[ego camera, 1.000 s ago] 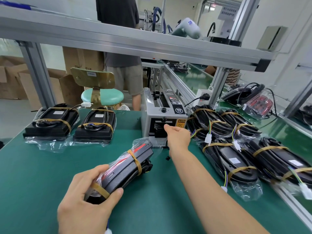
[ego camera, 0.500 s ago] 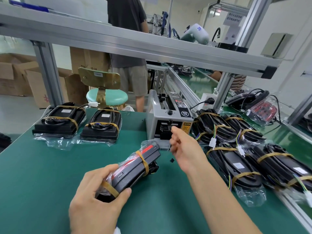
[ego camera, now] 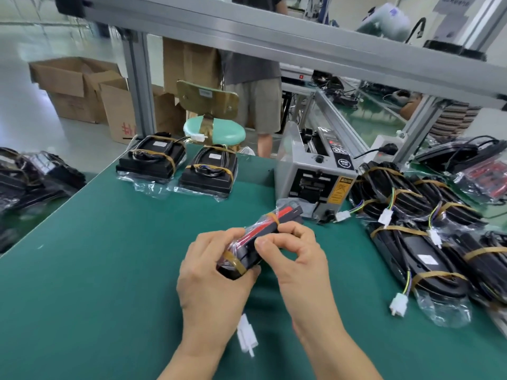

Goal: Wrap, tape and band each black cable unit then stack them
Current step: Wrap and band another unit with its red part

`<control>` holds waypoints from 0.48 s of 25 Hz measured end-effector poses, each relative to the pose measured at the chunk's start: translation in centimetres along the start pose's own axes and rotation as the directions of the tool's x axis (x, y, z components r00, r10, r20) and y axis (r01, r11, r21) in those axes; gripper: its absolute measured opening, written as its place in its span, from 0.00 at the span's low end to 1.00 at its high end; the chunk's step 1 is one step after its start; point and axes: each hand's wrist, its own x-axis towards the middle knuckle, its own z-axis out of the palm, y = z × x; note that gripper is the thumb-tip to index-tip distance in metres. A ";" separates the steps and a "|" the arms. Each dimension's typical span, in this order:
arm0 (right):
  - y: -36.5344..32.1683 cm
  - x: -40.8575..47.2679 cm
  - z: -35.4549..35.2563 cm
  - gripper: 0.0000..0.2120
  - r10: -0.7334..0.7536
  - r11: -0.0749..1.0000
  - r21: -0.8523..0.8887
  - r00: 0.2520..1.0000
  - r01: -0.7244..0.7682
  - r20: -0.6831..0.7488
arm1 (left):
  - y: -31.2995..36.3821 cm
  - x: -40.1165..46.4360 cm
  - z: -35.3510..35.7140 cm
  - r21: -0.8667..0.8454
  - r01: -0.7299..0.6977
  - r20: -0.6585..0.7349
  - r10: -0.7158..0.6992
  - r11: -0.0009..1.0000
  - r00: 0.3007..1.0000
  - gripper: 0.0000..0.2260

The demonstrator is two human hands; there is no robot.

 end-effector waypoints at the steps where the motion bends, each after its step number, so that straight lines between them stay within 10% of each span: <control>1: 0.0 0.0 0.1 0.04 0.005 1.000 -0.011 1.000 -0.005 -0.005 | 0.0 0.0 0.0 0.007 -0.004 -0.001 0.004 1.000 1.000 0.24; 12: 0.1 0.1 0.8 0.03 0.006 0.998 -0.064 0.999 -0.008 -0.041 | 0.0 -0.1 0.1 0.026 -0.004 -0.018 0.005 1.000 1.000 0.23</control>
